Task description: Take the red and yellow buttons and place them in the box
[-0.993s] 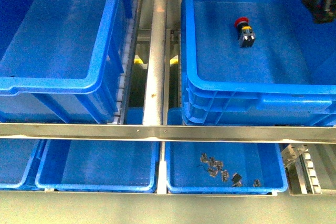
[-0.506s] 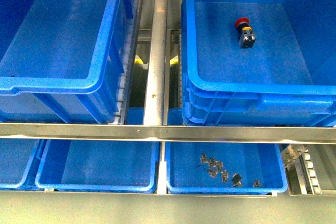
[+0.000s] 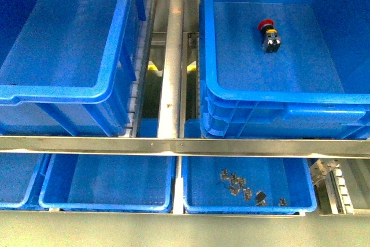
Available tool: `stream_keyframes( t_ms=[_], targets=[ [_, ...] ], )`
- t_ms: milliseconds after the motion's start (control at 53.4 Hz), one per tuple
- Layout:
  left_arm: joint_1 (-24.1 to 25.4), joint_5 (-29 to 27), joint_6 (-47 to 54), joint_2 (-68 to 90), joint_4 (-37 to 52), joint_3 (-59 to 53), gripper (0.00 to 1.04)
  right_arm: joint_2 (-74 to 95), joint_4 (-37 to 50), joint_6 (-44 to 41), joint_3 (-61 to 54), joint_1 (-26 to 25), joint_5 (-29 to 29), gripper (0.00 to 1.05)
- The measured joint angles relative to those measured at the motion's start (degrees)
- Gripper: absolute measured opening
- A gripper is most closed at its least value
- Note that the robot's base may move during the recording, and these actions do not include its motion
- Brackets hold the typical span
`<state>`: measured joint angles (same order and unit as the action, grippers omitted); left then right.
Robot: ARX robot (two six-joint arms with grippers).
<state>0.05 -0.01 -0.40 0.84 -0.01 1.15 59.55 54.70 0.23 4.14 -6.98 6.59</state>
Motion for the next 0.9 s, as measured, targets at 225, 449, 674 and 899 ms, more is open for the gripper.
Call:
stream_keyframes(
  t_ms=[225, 449, 674, 899],
  targets=[
    [0.0, 0.0, 0.0, 0.0, -0.02, 0.0, 0.97, -12.96, -10.36, -0.02, -2.78, 5.92, -6.05, 0.04],
    [0.0, 0.0, 0.0, 0.0, 0.0, 0.0, 0.97, -23.61, -19.67, -0.02, -2.91, 6.73, -6.58, 0.04],
    [0.0, 0.0, 0.0, 0.0, 0.0, 0.0, 0.97, -32.54, -27.98, -0.02, -2.95, 6.78, -6.58, 0.04],
    [0.0, 0.0, 0.0, 0.0, 0.0, 0.0, 0.97, -38.84, -33.94, -0.02, -2.95, 6.78, -6.58, 0.04]
  ],
)
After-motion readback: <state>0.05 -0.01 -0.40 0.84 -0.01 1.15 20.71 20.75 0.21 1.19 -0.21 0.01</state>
